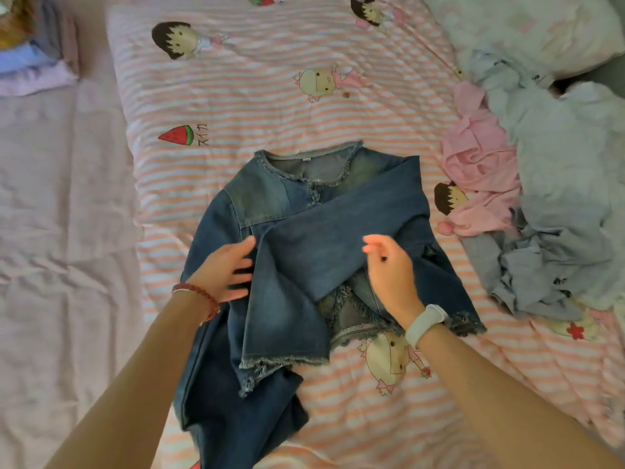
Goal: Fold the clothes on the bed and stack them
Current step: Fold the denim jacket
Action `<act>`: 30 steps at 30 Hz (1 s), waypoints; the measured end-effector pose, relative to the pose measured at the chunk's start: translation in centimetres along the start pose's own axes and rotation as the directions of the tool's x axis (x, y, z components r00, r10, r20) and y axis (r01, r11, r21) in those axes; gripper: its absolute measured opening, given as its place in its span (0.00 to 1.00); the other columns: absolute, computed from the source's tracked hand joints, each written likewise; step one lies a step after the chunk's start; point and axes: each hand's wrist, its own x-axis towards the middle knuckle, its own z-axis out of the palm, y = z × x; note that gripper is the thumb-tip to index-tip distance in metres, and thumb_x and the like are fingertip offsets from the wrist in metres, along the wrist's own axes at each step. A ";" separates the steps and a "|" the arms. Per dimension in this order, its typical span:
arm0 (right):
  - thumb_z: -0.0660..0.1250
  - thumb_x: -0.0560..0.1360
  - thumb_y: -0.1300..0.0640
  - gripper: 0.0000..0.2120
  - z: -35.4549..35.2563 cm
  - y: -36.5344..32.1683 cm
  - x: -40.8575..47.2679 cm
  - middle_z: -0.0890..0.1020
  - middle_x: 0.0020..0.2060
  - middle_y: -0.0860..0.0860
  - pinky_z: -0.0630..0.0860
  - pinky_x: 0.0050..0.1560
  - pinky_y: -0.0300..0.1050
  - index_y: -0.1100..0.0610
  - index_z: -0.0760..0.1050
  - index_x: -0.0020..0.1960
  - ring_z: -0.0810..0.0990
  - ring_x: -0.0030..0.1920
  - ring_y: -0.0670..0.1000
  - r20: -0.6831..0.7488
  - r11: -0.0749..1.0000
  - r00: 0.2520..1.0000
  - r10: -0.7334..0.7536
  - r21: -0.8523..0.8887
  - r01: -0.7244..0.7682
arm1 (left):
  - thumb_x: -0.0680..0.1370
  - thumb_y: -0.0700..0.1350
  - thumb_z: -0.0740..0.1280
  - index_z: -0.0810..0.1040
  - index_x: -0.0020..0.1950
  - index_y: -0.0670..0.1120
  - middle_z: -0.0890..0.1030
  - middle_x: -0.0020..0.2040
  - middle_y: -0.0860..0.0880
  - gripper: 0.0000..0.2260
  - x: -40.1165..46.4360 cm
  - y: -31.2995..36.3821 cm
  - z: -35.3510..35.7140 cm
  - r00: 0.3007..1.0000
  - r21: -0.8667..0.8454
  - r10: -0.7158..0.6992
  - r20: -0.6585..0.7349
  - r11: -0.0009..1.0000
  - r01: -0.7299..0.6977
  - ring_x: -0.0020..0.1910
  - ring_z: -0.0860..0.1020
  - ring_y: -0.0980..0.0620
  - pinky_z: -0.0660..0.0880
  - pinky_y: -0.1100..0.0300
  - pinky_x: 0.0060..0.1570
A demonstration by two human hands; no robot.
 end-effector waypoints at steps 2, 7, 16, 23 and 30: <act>0.58 0.78 0.65 0.10 -0.9 1.9 0.5 0.78 0.52 0.57 0.67 0.48 0.38 0.63 0.75 0.55 0.75 0.54 0.56 -0.114 0.989 0.993 -0.025 -0.151 0.007 | 0.76 0.56 0.65 0.69 0.65 0.47 0.73 0.64 0.45 0.22 1.0 0.6 1.7 0.966 0.371 0.236 -0.105 0.911 -0.182 0.55 0.75 0.48 0.70 0.54 0.56; 0.64 0.74 0.61 0.15 -2.2 5.4 1.2 0.73 0.61 0.56 0.66 0.59 0.52 0.58 0.72 0.61 0.69 0.63 0.58 0.139 0.648 0.976 -0.168 -0.730 0.216 | 0.75 0.59 0.63 0.60 0.72 0.44 0.62 0.71 0.41 0.31 4.5 1.8 6.4 0.883 0.864 0.452 -0.130 0.488 -0.122 0.69 0.62 0.39 0.63 0.45 0.64; 0.77 0.54 0.69 0.14 -5.6 7.1 4.0 0.79 0.34 0.54 0.74 0.31 0.47 0.58 0.79 0.36 0.79 0.36 0.57 0.347 0.408 0.855 -0.386 -0.767 0.496 | 0.79 0.49 0.60 0.79 0.51 0.43 0.80 0.50 0.40 0.12 9.0 3.6 6.2 0.840 0.779 0.531 -0.114 0.572 -0.256 0.53 0.75 0.38 0.71 0.52 0.49; 0.74 0.55 0.69 0.14 -6.7 7.6 3.0 0.77 0.35 0.53 0.74 0.35 0.49 0.57 0.77 0.37 0.77 0.37 0.57 0.391 0.443 0.859 -0.332 -0.739 0.507 | 0.79 0.46 0.61 0.73 0.35 0.43 0.76 0.43 0.40 0.14 9.4 4.2 4.7 0.945 0.743 0.296 -0.139 0.662 -0.099 0.43 0.73 0.44 0.66 0.57 0.44; 0.64 0.70 0.56 0.14 -3.3 5.1 1.9 0.80 0.51 0.56 0.74 0.51 0.54 0.57 0.79 0.54 0.78 0.52 0.58 0.310 0.554 0.847 -0.431 -0.650 0.520 | 0.74 0.56 0.66 0.66 0.69 0.44 0.66 0.66 0.40 0.28 4.1 0.8 4.5 0.774 0.741 0.514 -0.370 0.666 -0.087 0.65 0.66 0.38 0.66 0.45 0.61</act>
